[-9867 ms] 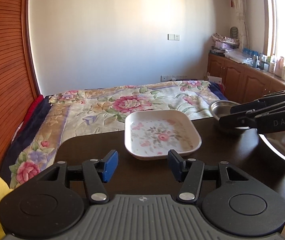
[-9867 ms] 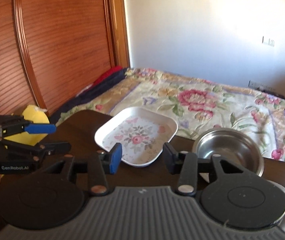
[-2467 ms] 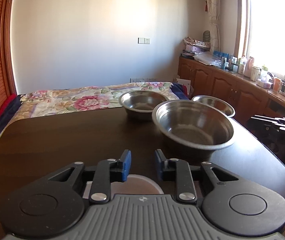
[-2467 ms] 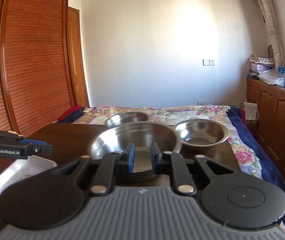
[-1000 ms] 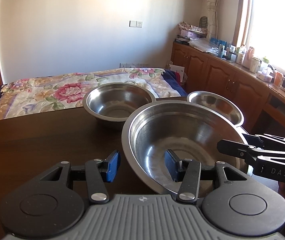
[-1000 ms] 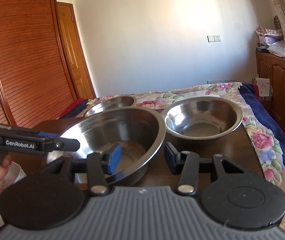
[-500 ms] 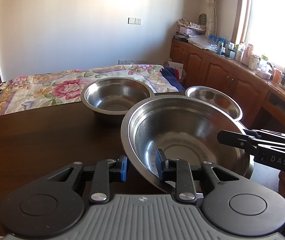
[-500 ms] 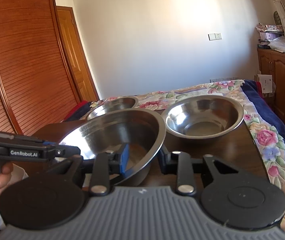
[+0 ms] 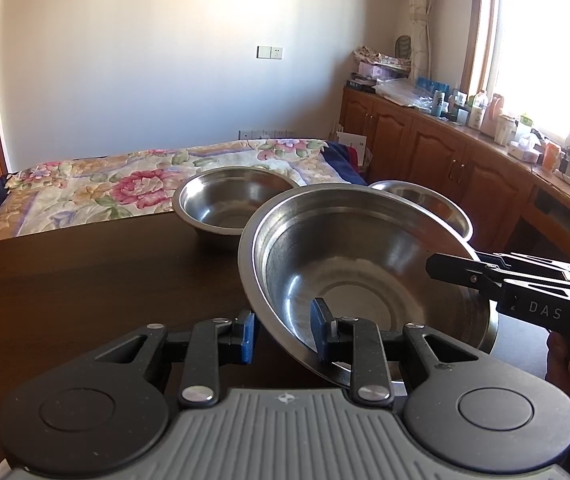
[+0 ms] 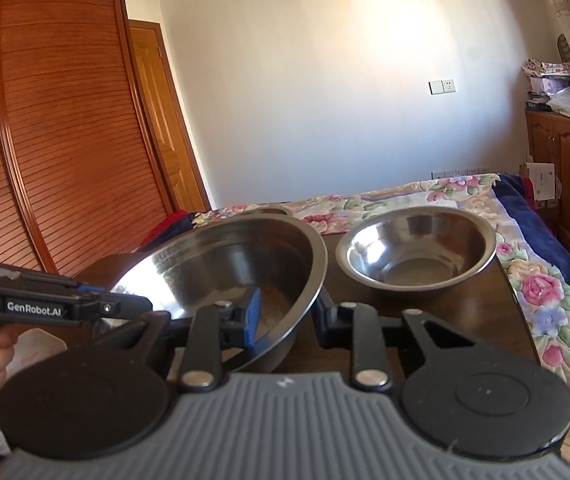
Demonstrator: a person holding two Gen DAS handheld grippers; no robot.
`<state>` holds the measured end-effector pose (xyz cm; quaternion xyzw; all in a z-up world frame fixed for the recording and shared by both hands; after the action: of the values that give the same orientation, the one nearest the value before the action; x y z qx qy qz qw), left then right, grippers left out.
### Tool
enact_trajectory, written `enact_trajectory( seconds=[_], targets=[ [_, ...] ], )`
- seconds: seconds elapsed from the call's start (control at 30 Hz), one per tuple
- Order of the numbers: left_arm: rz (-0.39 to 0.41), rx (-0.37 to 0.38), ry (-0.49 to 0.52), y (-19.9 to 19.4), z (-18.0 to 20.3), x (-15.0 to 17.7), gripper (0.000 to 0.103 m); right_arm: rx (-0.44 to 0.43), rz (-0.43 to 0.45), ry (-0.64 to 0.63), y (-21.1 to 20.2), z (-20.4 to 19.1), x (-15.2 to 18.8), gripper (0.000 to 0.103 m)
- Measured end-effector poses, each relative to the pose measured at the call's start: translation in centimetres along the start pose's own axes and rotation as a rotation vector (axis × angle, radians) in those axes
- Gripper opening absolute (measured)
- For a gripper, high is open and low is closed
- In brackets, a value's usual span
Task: Organize plates and bowls
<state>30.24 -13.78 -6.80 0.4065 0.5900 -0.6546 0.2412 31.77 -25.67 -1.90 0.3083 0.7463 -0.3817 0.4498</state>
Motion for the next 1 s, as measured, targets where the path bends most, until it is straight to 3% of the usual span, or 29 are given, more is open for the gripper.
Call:
enact_trajectory(
  seconds=[0.63,1.0],
  targets=[
    [0.068,0.036,-0.005,-5.0,0.1,0.5,0.03,0.061,0.01,-0.067,-3.4,-3.7,-0.8,0.03],
    [0.076,0.054,0.003,-8.2,0.6,2.9,0.03,0.082,0.007,-0.036,-5.6,-5.2,1.1,0.03]
  ],
)
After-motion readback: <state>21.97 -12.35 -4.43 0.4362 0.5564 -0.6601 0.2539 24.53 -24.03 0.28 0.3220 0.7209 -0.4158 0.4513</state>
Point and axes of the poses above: each gripper's, at about its wrist camera, not at the fingertips, and y roughly the way its jaws point, z to its right, x to its underside, the point moved 10 cm from there along y, roughly the way its jaws point, and after that the axes turned 10 degrees about -x, right-handed, at the moved point
